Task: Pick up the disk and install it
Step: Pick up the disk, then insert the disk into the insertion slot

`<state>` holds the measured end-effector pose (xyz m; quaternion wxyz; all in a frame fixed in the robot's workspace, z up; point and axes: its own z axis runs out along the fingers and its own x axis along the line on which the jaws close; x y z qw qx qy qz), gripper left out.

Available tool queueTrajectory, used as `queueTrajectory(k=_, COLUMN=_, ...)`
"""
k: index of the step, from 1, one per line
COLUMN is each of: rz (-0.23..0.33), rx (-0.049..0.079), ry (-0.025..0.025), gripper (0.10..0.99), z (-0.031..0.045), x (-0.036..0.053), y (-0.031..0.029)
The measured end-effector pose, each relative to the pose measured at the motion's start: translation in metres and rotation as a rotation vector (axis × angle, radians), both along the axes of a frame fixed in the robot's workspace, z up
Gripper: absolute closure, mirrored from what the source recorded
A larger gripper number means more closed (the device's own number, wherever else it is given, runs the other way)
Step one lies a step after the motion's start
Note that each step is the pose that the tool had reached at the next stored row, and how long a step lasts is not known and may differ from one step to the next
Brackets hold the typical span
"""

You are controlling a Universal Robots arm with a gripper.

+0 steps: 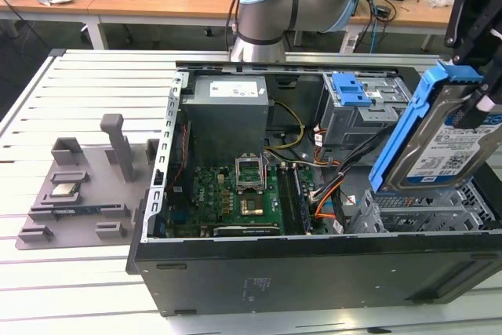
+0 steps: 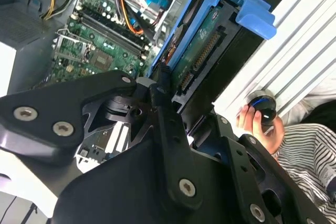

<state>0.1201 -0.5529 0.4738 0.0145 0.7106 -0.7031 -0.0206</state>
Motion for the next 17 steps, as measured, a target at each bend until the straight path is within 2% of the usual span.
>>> queueTrajectory(k=2, rz=0.000, rx=-0.001, ry=0.0000, gripper=0.722, z=-0.0036, x=0.0050, y=0.0002)
queueTrajectory(k=8, rz=0.000, rx=-0.001, ry=0.0001, gripper=0.722, z=-0.0124, x=0.0114, y=0.0002)
queueTrajectory(k=17, rz=0.000, rx=-0.001, ry=0.0001, gripper=0.722, z=-0.0130, x=0.0128, y=0.0002)
